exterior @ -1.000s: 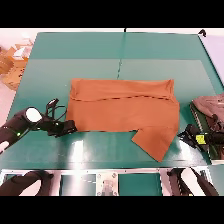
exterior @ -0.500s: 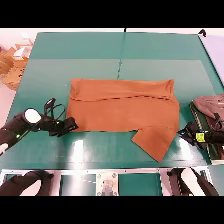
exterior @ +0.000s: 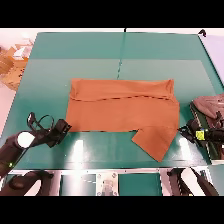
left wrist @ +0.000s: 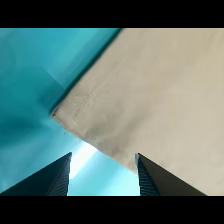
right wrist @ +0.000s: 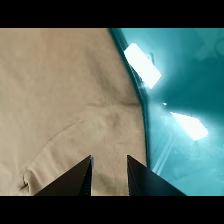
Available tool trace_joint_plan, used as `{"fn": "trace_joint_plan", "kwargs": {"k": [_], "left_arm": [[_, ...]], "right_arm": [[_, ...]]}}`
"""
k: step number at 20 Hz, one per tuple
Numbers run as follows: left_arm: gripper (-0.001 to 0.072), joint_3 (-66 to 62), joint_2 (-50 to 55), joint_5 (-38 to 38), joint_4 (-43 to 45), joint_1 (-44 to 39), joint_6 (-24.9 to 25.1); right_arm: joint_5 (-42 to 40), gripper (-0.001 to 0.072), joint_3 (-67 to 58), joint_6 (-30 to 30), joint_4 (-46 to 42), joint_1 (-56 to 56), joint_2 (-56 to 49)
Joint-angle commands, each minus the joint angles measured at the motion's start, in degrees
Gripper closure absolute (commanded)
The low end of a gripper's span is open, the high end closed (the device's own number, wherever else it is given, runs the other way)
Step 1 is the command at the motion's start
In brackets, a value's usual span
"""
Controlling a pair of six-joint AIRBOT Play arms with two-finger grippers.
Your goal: Fold the shirts.
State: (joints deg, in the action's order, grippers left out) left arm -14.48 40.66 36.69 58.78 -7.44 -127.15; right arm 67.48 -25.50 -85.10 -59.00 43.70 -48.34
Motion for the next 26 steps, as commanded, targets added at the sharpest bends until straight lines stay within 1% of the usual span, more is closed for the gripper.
{"fn": "trace_joint_plan", "kwargs": {"k": [1,2,3,4,6,8,9,10,11,12,14,16,17,18,20,22,24,26], "left_arm": [[0.0231,2.16,2.8,-6.03,-5.51,-0.02,0.17],[0.0231,2.16,4.98,-6.32,-7.34,-0.02,1.29],[0.0231,2.16,7.21,-6.29,-9.62,-0.02,3.87],[0.0231,2.16,9.44,-7.52,-11.19,-0.02,5.29],[0.0231,2.1,11.74,-14.1,-15.85,-0.02,6.12],[0.0232,1.29,12.09,-17.66,-18.78,-0.02,8.79],[0.0232,0.83,12.09,-17.22,-18.88,-0.02,9.18],[0.0236,0.74,12.09,-16.61,-18.91,-0.02,9.29],[0.0499,0.74,12.09,-15.58,-18.84,-0.02,11.04],[0.0673,0.74,12.09,-15.02,-19.04,-0.02,13.55],[0.068,0.74,12.07,-13.77,-19.19,-0.02,15.8],[0.068,0.74,12.07,-12.87,-19.45,-0.02,16.68],[0.068,0.74,12.07,-12.44,-19.61,-0.02,16.68],[0.068,0.74,12.07,-12.15,-19.61,-0.02,16.65],[0.068,0.74,12.07,-11.82,-19.61,-0.02,16.68],[0.068,0.74,12.07,-11.39,-19.61,0.0,16.65],[0.068,0.74,12.07,-11.37,-19.61,-0.02,16.68],[0.068,0.74,11.93,-11.34,-19.58,0.0,16.68]], "right_arm": [[-0.61,0.0439,0.04,0.04,0.48,-0.02,0.04],[-0.59,0.0439,0.04,0.04,0.48,-0.02,0.04],[-0.57,0.0439,0.04,0.02,0.5,-0.02,0.04],[-0.57,0.0439,0.04,0.02,0.5,-0.02,0.04],[-0.42,0.0439,0.04,0.02,0.5,-0.02,0.04],[-0.15,0.0437,0.07,0.02,0.5,-0.02,0.04],[-0.02,0.0418,0.15,0.02,0.5,-0.02,0.04],[0.07,0.0343,0.17,0.02,0.48,-0.02,0.04],[0.24,0.0271,0.17,0.02,0.48,-0.02,0.04],[0.74,0.0261,0.17,0.02,0.39,-0.02,0.04],[2.6,0.0262,0.15,-0.04,-1.4,0.07,0.04],[5.68,0.0262,0.17,-4.09,-8.31,0.04,0.04],[6.43,0.0262,0.35,-5.88,-10.23,0.04,0.04],[6.73,0.0263,1.18,-6.23,-9.38,0.02,0.04],[6.45,0.0263,4.9,-6.12,-4.9,-0.07,0.04],[3.54,0.0264,9.9,-3.28,1.18,-0.07,0.04],[0.24,0.0264,13.46,-2.25,6.95,-0.07,-0.15],[-1.81,0.0265,14.36,-1.14,9.07,-0.07,-0.98]]}}
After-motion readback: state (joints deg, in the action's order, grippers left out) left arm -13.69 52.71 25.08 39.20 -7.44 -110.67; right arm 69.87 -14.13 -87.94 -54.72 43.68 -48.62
